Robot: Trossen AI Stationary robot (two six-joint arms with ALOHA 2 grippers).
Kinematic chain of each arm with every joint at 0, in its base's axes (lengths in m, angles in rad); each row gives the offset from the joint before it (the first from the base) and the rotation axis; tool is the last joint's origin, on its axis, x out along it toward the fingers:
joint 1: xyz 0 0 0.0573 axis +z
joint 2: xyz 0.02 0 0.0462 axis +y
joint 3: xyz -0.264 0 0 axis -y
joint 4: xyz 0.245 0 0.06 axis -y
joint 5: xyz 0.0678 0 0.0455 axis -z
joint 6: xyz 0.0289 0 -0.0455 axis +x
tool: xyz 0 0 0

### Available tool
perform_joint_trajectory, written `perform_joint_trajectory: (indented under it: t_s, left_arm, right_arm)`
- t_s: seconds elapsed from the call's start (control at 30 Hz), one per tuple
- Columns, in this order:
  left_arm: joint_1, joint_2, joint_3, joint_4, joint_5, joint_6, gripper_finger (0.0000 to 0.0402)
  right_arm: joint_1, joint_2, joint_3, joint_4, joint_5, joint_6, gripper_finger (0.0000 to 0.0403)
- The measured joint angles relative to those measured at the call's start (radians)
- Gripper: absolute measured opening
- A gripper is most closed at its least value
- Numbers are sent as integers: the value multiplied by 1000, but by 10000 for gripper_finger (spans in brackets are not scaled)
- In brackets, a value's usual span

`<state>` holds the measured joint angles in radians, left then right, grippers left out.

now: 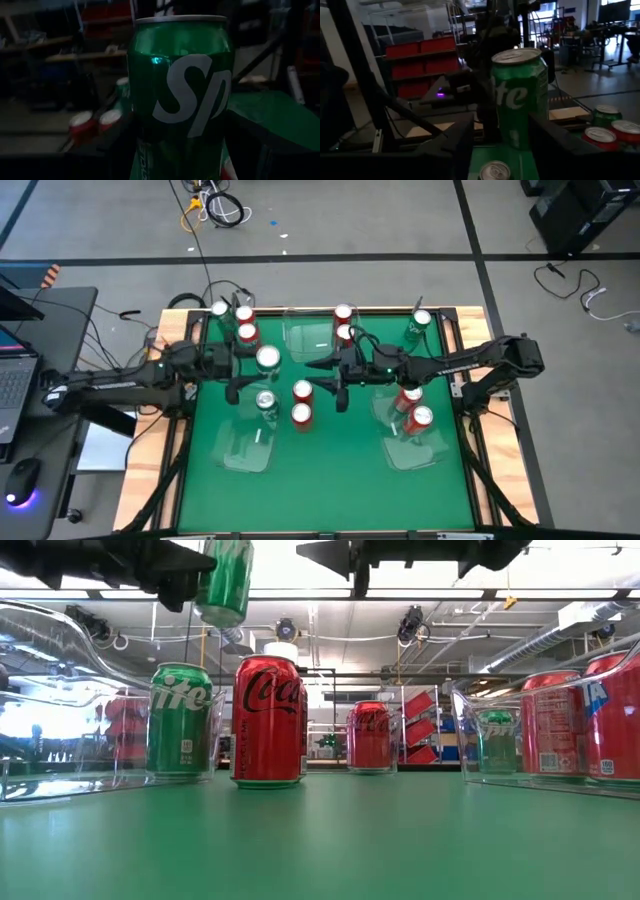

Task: Sort soda cans
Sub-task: Put the green soda can into the middle left transparent bin

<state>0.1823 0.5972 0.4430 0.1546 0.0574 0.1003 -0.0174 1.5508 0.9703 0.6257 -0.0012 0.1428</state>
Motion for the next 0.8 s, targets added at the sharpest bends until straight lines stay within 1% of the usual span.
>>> perform_joint_trajectory:
  t_s: [0.1,0.2,0.3,0.43,0.53,0.67,0.8]
  left_arm:
    - [-28,-2,-31,73,0,1,248]
    - [-49,0,-38,67,-2,1,248]
    - [-58,-1,-38,74,-2,3,248]
    - [-67,2,-37,69,-4,5,248]
    - [-73,2,-37,72,-5,15,248]
    - [-80,5,-37,70,-5,28,248]
    - [-80,5,-37,71,-5,28,248]
  right_arm:
    - [0,30,41,-18,0,-14,218]
    - [0,74,105,-44,0,-23,263]
    - [0,124,173,-73,18,-67,305]
    - [8,173,267,-117,60,-117,348]
    - [12,206,320,-127,99,-127,369]
    - [14,251,373,-135,95,-120,389]
    - [15,305,431,-134,86,-113,399]
